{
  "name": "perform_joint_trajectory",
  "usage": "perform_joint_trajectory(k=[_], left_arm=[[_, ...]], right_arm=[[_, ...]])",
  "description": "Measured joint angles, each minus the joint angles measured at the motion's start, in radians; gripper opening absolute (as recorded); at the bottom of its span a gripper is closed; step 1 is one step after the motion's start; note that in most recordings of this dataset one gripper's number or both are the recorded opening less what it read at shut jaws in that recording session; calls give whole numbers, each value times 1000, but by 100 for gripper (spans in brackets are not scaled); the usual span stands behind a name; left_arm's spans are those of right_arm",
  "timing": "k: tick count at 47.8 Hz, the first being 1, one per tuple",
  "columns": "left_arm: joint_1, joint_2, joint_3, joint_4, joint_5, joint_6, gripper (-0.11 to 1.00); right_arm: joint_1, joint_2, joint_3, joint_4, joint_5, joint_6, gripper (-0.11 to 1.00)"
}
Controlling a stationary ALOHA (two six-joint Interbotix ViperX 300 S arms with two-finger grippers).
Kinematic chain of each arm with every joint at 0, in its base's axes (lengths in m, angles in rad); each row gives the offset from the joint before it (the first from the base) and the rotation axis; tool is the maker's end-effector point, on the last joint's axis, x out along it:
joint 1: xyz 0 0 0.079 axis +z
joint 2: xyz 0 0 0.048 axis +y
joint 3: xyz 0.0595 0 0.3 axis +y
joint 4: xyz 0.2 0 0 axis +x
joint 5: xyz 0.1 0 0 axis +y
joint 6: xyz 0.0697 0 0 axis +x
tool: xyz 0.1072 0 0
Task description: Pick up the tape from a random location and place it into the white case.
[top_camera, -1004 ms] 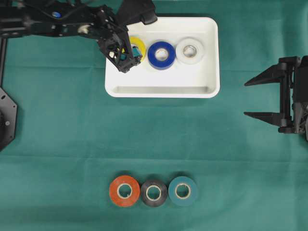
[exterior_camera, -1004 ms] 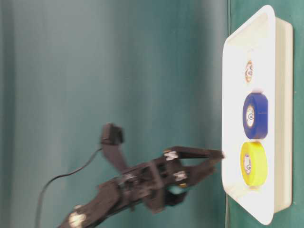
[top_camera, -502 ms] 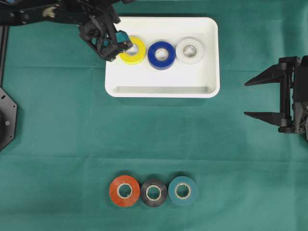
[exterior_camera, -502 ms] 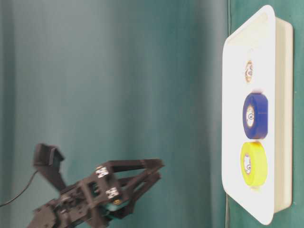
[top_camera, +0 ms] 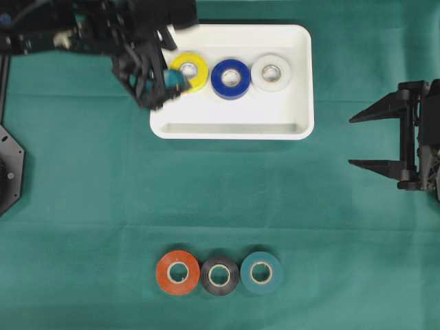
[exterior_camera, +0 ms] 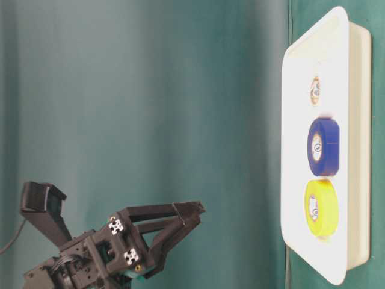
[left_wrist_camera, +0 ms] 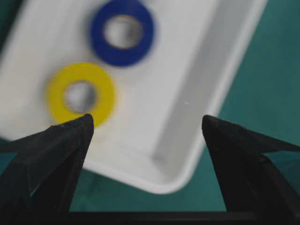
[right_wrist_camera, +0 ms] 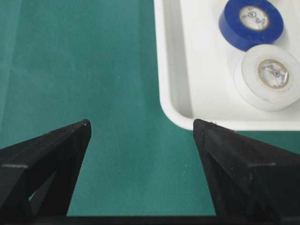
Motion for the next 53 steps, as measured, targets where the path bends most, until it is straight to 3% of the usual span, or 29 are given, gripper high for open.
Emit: perform_joint_trajectory(k=[14, 35, 53], left_arm=[[-164, 2, 9, 0, -11, 2, 96], [-169, -43, 58, 0, -23, -3, 96], [-170, -193, 170, 0, -80, -2, 96]], right_arm=[[0, 0, -3, 0, 0, 5, 87], [0, 0, -12, 6, 5, 8, 87], [0, 0, -38, 6, 26, 6, 87]])
